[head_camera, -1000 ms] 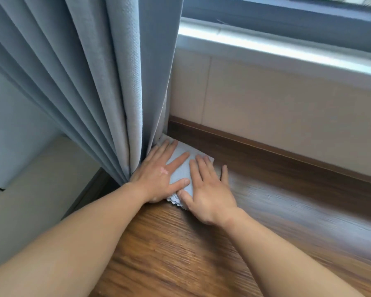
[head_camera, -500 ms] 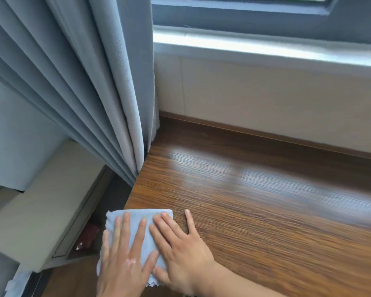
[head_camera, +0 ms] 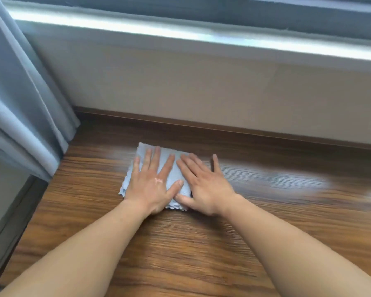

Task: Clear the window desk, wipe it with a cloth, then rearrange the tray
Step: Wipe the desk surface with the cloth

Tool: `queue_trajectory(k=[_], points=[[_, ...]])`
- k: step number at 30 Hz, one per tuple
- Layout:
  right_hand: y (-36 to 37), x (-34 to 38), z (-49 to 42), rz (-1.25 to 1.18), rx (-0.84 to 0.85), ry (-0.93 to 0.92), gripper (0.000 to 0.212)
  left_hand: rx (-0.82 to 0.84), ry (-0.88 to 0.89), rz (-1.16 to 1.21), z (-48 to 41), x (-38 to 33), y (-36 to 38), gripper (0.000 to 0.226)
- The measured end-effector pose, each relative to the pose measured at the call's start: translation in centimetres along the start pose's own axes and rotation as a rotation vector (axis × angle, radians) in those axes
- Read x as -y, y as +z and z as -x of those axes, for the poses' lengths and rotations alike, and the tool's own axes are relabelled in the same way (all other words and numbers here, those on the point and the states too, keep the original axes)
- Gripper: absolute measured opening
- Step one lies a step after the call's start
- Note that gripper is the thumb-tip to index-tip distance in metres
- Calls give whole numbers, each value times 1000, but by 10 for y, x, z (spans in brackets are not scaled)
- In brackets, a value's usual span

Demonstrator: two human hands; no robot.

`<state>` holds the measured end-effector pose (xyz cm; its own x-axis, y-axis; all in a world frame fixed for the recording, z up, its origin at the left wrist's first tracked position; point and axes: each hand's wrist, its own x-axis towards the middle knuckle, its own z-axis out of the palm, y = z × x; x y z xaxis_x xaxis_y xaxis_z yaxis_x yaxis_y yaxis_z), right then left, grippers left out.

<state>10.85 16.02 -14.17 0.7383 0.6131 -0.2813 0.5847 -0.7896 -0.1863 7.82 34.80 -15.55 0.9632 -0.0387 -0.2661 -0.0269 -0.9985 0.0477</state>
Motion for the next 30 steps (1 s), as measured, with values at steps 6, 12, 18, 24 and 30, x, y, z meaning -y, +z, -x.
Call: queue_trajectory(k=[6, 12, 18, 24, 30], points=[[4, -106, 109, 29, 51, 232, 94, 27, 254, -4, -26, -145, 3, 80], [56, -114, 229, -34, -74, 593, 96, 113, 577, 0, -2, -244, 15, 79], [93, -46, 246, -110, -233, 810, 93, 106, 794, -7, 25, -228, 24, 78], [98, 44, 191, -126, -374, 726, 86, -68, 750, 24, 55, -122, 37, 79], [87, 130, 115, -110, -303, 377, 96, -127, 407, 34, 110, 16, 44, 76]])
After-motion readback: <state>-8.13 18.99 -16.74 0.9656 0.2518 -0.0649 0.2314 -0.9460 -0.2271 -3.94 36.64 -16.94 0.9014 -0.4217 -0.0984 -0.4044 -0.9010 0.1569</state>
